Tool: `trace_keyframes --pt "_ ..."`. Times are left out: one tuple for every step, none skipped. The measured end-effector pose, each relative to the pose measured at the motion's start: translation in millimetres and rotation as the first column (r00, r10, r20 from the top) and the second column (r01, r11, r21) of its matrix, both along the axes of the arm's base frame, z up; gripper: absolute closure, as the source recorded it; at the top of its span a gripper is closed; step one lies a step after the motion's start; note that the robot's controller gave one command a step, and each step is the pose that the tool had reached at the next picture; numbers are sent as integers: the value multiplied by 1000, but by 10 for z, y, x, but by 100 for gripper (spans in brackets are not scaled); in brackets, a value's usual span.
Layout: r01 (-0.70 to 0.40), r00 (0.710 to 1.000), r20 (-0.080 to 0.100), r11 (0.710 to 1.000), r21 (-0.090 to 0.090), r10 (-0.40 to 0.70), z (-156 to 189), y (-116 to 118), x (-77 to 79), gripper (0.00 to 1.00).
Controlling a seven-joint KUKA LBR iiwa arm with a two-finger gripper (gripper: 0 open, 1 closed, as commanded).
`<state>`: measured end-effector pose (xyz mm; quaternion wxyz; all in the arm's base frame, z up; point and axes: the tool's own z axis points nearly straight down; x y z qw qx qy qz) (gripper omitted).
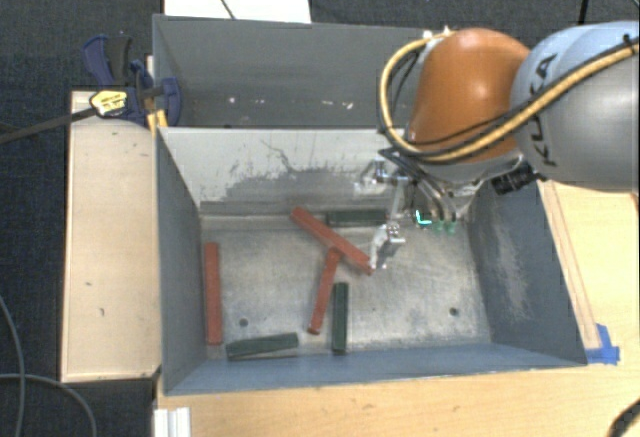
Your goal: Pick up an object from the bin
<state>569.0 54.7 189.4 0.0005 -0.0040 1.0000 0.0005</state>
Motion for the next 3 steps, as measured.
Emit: trace_keyframes --pt "1 1000 1 1000 0 -1 6 -2 4 0" --pt "-10 1000 9 1000 0 10 -468 -10 -25 0" --pt "-54 998 18 999 0 54 -1136 -52 35 100"
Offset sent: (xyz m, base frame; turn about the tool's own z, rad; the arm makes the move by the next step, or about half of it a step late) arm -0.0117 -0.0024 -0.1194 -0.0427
